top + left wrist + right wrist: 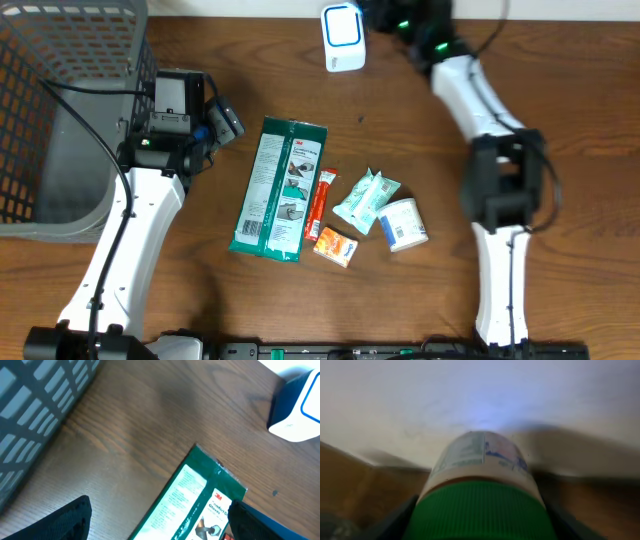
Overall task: Scan the item barcode
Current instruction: 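Carry the jar with the right gripper to the white scanner, then move the jar right and set it down at the table's right edge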
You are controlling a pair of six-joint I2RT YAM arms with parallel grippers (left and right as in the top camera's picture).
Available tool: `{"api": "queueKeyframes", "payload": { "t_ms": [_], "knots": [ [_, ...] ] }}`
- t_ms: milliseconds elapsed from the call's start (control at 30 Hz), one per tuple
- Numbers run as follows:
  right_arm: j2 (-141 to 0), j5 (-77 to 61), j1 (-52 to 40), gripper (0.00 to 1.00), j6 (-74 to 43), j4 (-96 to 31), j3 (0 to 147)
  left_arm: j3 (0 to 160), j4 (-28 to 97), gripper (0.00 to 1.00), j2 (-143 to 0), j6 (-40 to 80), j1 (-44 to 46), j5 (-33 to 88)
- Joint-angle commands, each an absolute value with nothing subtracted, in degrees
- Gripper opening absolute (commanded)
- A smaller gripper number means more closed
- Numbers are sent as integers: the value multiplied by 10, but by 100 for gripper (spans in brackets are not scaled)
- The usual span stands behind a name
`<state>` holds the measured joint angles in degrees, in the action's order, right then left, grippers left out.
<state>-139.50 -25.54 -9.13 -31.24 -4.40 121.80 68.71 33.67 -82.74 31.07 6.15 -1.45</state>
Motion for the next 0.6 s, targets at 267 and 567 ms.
{"api": "queueKeyframes", "payload": {
  "t_ms": [267, 567],
  "knots": [
    [-1139, -251, 49, 1, -166, -558, 1229, 692, 338, 85, -826, 301, 61, -16],
    [-1151, 45, 160, 1, -167, -746, 1198, 692, 338, 85, -826, 301, 61, -16]
  ]
}}
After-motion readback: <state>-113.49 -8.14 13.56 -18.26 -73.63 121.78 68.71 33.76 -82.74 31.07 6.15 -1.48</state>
